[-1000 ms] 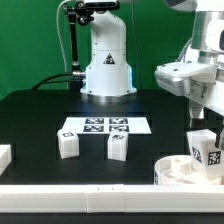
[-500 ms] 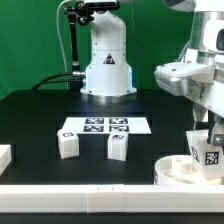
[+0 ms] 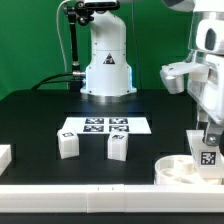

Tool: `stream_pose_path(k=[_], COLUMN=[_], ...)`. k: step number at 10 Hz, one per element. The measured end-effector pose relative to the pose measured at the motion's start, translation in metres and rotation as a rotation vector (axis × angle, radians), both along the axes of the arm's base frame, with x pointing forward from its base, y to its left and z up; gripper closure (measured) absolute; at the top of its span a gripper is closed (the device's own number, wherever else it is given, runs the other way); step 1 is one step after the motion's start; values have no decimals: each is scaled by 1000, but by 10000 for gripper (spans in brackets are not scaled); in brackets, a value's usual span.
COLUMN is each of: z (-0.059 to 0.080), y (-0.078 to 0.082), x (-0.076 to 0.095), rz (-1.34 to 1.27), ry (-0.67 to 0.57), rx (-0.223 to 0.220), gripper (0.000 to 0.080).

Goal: Assemble stool

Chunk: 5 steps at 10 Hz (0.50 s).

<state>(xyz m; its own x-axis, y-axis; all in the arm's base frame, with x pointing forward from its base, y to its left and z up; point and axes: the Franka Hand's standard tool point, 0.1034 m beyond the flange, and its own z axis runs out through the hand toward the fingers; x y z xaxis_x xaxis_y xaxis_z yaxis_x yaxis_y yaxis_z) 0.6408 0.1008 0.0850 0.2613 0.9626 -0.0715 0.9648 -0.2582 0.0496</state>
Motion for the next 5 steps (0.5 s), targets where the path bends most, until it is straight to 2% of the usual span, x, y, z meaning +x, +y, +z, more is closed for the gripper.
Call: stream_pose_path(k=[5], z=[-1], y=[4], x=[-4], rz=[-589], ry=[-31], rx=[21], gripper=[462])
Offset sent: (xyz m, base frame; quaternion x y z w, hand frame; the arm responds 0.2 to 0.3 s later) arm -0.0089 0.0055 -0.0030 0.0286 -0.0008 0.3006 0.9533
